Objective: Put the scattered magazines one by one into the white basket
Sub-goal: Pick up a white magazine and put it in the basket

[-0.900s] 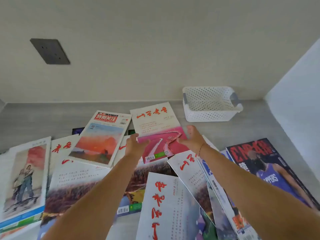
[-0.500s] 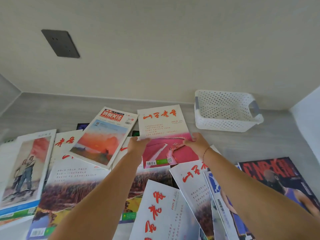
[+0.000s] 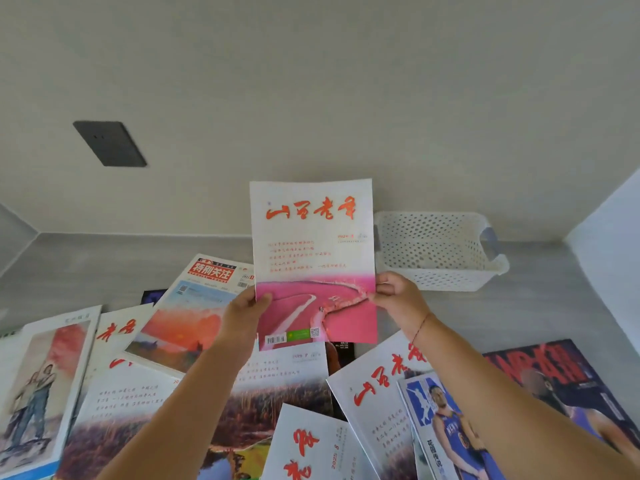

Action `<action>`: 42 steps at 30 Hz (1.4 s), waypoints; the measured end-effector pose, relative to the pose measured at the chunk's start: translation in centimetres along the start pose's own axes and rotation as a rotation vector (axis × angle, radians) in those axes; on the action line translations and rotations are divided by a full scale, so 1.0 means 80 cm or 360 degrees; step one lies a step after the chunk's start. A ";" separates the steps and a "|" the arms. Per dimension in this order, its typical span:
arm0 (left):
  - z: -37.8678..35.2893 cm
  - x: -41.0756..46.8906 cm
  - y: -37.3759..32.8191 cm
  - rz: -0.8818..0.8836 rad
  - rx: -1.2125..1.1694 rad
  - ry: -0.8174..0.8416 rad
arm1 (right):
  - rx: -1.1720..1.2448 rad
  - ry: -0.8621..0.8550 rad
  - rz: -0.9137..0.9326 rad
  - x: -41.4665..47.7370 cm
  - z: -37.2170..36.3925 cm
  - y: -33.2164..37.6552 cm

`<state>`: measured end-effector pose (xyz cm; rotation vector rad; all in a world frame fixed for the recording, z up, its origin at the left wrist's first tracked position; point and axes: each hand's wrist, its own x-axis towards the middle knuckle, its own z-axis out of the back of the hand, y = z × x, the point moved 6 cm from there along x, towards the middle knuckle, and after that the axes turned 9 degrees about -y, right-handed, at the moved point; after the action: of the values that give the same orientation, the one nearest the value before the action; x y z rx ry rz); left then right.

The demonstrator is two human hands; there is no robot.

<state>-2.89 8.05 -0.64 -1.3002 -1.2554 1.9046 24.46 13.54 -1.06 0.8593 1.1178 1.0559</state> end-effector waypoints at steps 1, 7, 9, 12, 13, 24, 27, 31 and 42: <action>-0.008 -0.001 -0.018 -0.0056 0.0018 0.0017 | 0.0018 -0.0031 0.0058 0.002 0.013 0.014; -0.130 0.007 -0.128 -0.0423 0.0129 0.0221 | 0.0151 -0.0361 0.0211 0.048 0.138 0.084; -0.182 0.010 -0.155 -0.0495 0.0192 0.0285 | 0.0151 -0.0466 0.0206 0.068 0.181 0.095; -0.247 0.017 -0.171 -0.0557 0.0296 0.0302 | 0.0125 -0.0607 0.0191 0.098 0.232 0.100; -0.265 0.022 -0.173 -0.0566 0.0321 0.0289 | 0.0123 -0.0651 0.0184 0.108 0.245 0.099; -0.349 0.067 -0.142 -0.0541 0.0653 0.0123 | -0.0003 -0.0775 -0.0074 0.174 0.279 0.030; -0.350 0.078 -0.137 -0.0543 0.0675 0.0041 | -0.0167 -0.0822 -0.0042 0.181 0.274 0.030; -0.346 0.087 -0.132 -0.0548 0.0687 -0.0066 | -0.0435 -0.0843 0.0042 0.188 0.266 0.044; -0.338 0.099 -0.138 -0.0617 0.0695 -0.0081 | -0.0371 -0.0932 0.0042 0.196 0.255 0.040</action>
<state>17.44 30.18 2.65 -0.7292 -0.9548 1.7995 45.05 28.91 2.50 0.9156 0.4834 0.8534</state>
